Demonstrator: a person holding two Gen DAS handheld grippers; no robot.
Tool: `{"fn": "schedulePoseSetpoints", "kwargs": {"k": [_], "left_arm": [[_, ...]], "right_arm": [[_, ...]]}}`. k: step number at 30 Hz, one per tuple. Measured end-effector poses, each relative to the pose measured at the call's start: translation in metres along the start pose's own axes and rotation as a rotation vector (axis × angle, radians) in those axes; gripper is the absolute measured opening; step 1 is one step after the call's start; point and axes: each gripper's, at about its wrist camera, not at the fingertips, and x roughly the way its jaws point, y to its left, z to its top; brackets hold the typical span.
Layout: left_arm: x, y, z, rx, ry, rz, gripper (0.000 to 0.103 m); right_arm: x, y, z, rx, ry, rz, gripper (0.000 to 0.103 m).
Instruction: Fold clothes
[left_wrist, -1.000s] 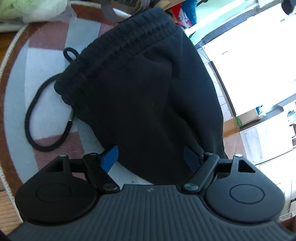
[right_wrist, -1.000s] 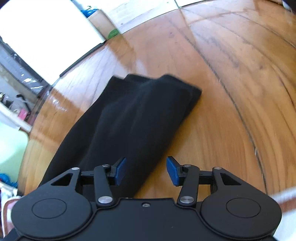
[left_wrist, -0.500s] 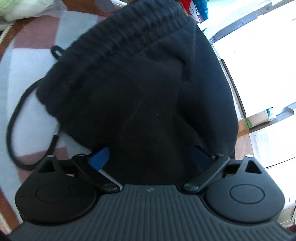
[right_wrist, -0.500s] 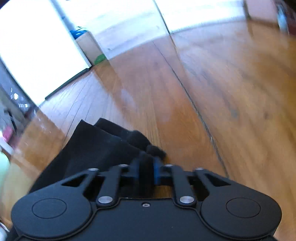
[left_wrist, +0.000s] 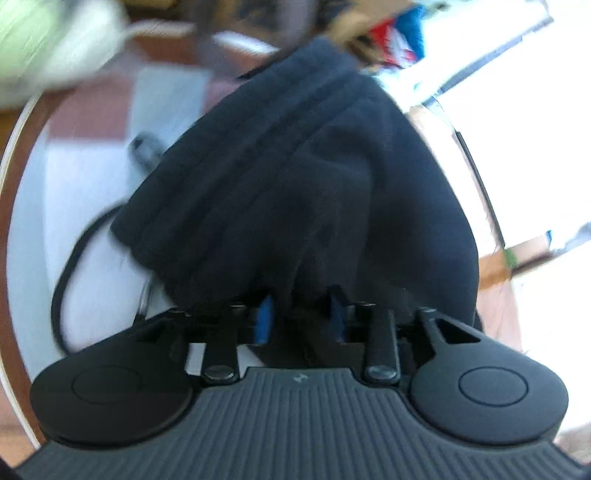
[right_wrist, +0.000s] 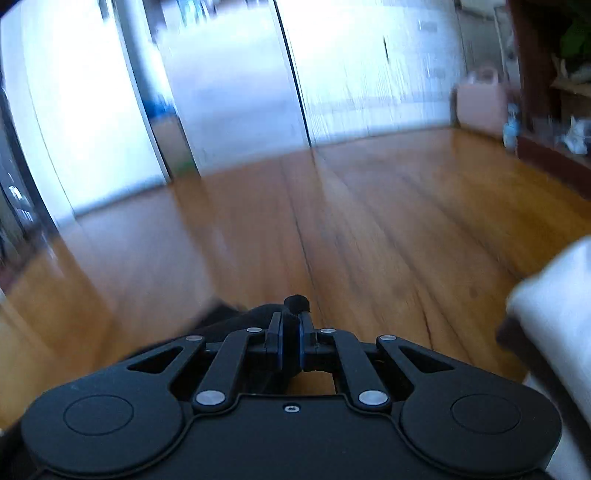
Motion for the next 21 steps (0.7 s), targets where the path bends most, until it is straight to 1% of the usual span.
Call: {"fn": "schedulePoseSetpoints", "kwargs": {"k": [2,4,5,6,9,10,12,14,15,17,20,21], "left_arm": [[-0.005,0.012,-0.004,-0.036,0.010,-0.024,0.047],[-0.010,0.019,-0.005,-0.058,0.004,-0.045,0.056],[-0.012,0.022,-0.004,-0.073,-0.014,-0.067,0.059],[-0.012,0.025,-0.004,-0.097,-0.029,-0.094,0.065],[-0.004,0.027,-0.001,-0.158,-0.046,-0.133,0.066],[-0.001,0.023,0.002,-0.151,-0.044,-0.122,0.066],[0.006,0.011,0.006,-0.086,-0.021,-0.070,0.066],[-0.001,0.001,-0.009,-0.029,0.009,-0.009,0.067],[0.001,-0.003,-0.010,-0.013,0.019,0.017,0.067],[0.004,-0.010,-0.016,0.009,0.012,0.058,0.069],[0.007,-0.017,-0.027,0.045,0.004,0.123,0.070],[0.007,-0.019,-0.030,0.062,0.003,0.149,0.061]], "right_arm": [[0.004,-0.007,0.000,0.035,0.011,0.021,0.008],[0.006,-0.005,0.001,0.023,0.001,0.037,0.008],[0.007,-0.003,0.001,0.005,-0.004,0.043,0.008],[0.009,0.000,0.000,-0.015,-0.010,0.047,0.008],[0.017,0.006,0.001,-0.041,-0.026,0.066,0.008],[0.021,0.001,0.003,-0.024,-0.028,0.086,0.009],[0.028,-0.007,0.012,0.027,-0.030,0.155,0.009],[0.029,-0.011,0.023,0.067,-0.020,0.200,0.009],[0.030,-0.012,0.026,0.077,-0.012,0.220,0.009],[0.037,-0.014,0.027,0.075,0.013,0.225,0.009],[0.051,-0.021,0.019,0.080,0.075,0.190,0.014],[0.054,-0.025,0.015,0.101,0.094,0.188,0.018]]}}
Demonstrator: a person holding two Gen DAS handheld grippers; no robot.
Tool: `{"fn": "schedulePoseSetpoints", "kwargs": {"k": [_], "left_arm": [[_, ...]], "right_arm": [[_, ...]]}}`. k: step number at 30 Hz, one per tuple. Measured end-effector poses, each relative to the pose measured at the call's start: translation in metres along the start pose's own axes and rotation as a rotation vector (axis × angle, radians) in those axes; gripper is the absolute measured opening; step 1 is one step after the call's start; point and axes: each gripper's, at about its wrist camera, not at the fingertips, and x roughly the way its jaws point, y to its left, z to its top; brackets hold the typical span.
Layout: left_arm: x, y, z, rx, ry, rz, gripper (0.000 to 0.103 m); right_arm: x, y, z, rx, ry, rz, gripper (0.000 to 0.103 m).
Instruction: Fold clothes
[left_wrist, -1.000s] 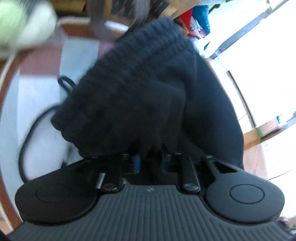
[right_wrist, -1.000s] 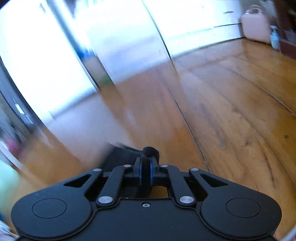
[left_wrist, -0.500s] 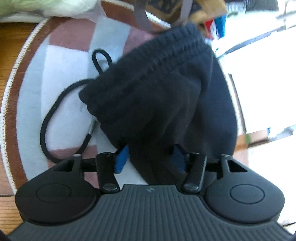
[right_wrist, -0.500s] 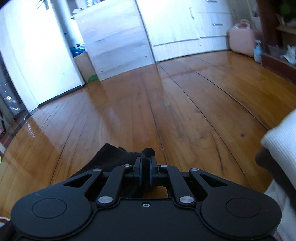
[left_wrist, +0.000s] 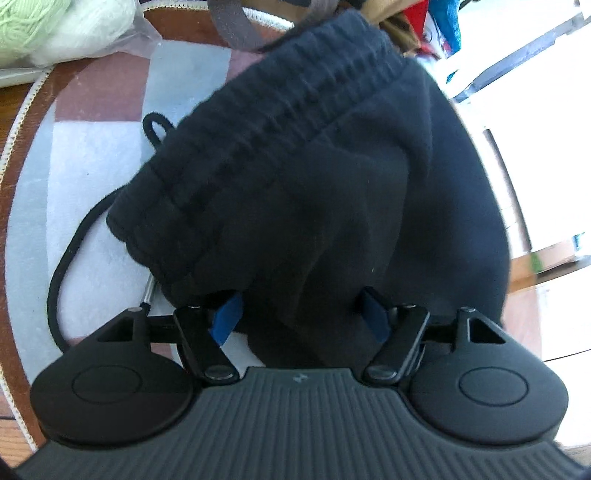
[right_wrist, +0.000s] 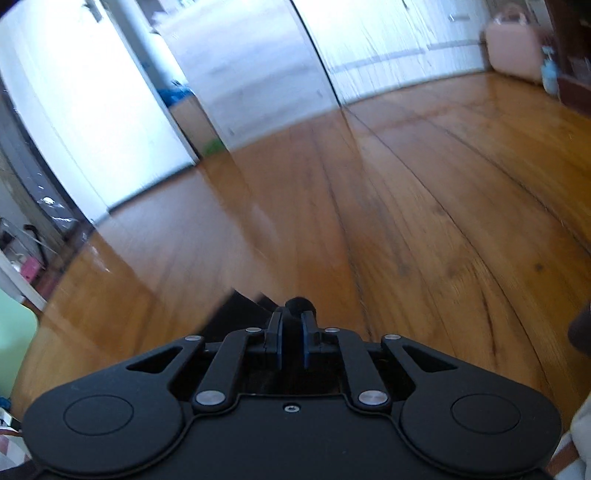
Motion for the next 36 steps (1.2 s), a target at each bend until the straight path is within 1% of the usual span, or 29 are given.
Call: {"fn": "schedulePoseSetpoints", "kwargs": {"k": [1,2,3,4,5,7,8,9,12,14,15,16,17,18,19,20,21,22,24,25,26,27,28,29,30,32,33,35,36], "left_arm": [[-0.002,-0.007,-0.001,0.039,0.008,0.060,0.041],[-0.004,-0.015,-0.001,0.091,0.018,0.110,0.034],[-0.007,-0.023,-0.001,0.145,0.022,0.139,0.025],[-0.010,-0.030,-0.001,0.189,0.021,0.144,0.024],[-0.012,-0.033,-0.001,0.210,0.022,0.151,0.023],[-0.013,-0.033,-0.002,0.194,0.022,0.153,0.023],[-0.013,-0.031,-0.003,0.175,0.020,0.148,0.023],[-0.016,-0.027,-0.006,0.153,0.006,0.128,0.023],[-0.023,-0.011,-0.016,0.088,-0.022,0.072,0.026],[-0.028,-0.002,-0.018,0.064,-0.017,0.031,0.027],[-0.032,0.001,-0.019,0.064,-0.021,0.006,0.028],[-0.036,0.003,-0.020,0.066,-0.026,-0.019,0.032],[-0.039,0.005,-0.021,0.069,-0.032,-0.039,0.036],[-0.042,0.007,-0.023,0.068,-0.036,-0.059,0.046],[-0.042,0.010,-0.026,0.064,-0.026,-0.076,0.056],[-0.043,0.012,-0.029,0.059,-0.015,-0.093,0.064],[-0.040,0.014,-0.031,0.066,0.013,-0.096,0.075],[-0.038,0.016,-0.035,0.088,0.040,-0.089,0.075],[-0.038,0.019,-0.039,0.108,0.040,-0.075,0.075],[-0.040,0.023,-0.040,0.085,0.023,-0.095,0.075],[-0.043,0.028,-0.039,0.047,0.005,-0.128,0.075],[-0.045,0.032,-0.037,0.005,-0.012,-0.162,0.075],[-0.047,0.038,-0.035,-0.043,-0.030,-0.182,0.077],[-0.048,0.042,-0.033,-0.081,-0.038,-0.173,0.079],[-0.048,0.046,-0.031,-0.107,-0.033,-0.149,0.083],[-0.047,0.050,-0.029,-0.079,-0.013,-0.107,0.083],[-0.046,0.052,-0.031,-0.058,-0.015,-0.091,0.083],[-0.043,0.056,-0.036,-0.055,-0.025,-0.086,0.084],[-0.043,0.057,-0.039,-0.066,-0.062,-0.111,0.095]], "right_arm": [[0.000,-0.005,-0.003,0.031,0.017,-0.007,0.018],[-0.003,-0.010,-0.007,0.061,0.028,-0.011,0.018],[-0.008,-0.012,-0.011,0.076,0.030,-0.009,0.018],[-0.011,-0.012,-0.013,0.081,0.027,-0.008,0.020],[-0.012,-0.013,-0.014,0.087,0.027,-0.009,0.023],[-0.013,-0.015,-0.016,0.108,0.032,-0.001,0.036],[-0.013,-0.017,-0.017,0.124,0.036,0.010,0.040],[-0.013,-0.019,-0.019,0.143,0.043,0.017,0.048],[-0.007,-0.028,-0.024,0.215,0.100,0.029,0.048],[-0.002,-0.029,-0.027,0.229,0.133,0.061,0.048],[0.001,-0.029,-0.028,0.229,0.142,0.071,0.050],[0.005,-0.028,-0.029,0.229,0.145,0.075,0.057],[0.009,-0.028,-0.030,0.233,0.146,0.075,0.062],[0.014,-0.028,-0.032,0.240,0.146,0.071,0.068],[0.020,-0.028,-0.033,0.249,0.150,0.072,0.070],[0.027,-0.029,-0.035,0.263,0.164,0.081,0.070],[0.036,-0.029,-0.036,0.275,0.185,0.094,0.070],[0.043,-0.028,-0.036,0.279,0.190,0.102,0.069],[0.052,-0.023,-0.034,0.263,0.172,0.102,0.069],[0.054,-0.018,-0.032,0.235,0.160,0.094,0.062],[0.055,-0.011,-0.030,0.197,0.141,0.085,0.048],[0.053,-0.001,-0.026,0.144,0.119,0.050,0.016],[0.048,0.011,-0.022,0.079,0.094,-0.005,0.013],[0.040,0.025,-0.016,0.033,0.065,-0.055,0.012],[0.027,0.040,-0.007,-0.004,0.021,-0.073,0.011],[-0.006,0.073,0.010,-0.108,-0.096,-0.057,0.011],[-0.020,0.088,0.015,-0.172,-0.146,-0.044,0.011],[-0.036,0.109,0.021,-0.263,-0.188,-0.035,0.010],[-0.038,0.113,0.022,-0.283,-0.185,-0.037,0.011]]}}
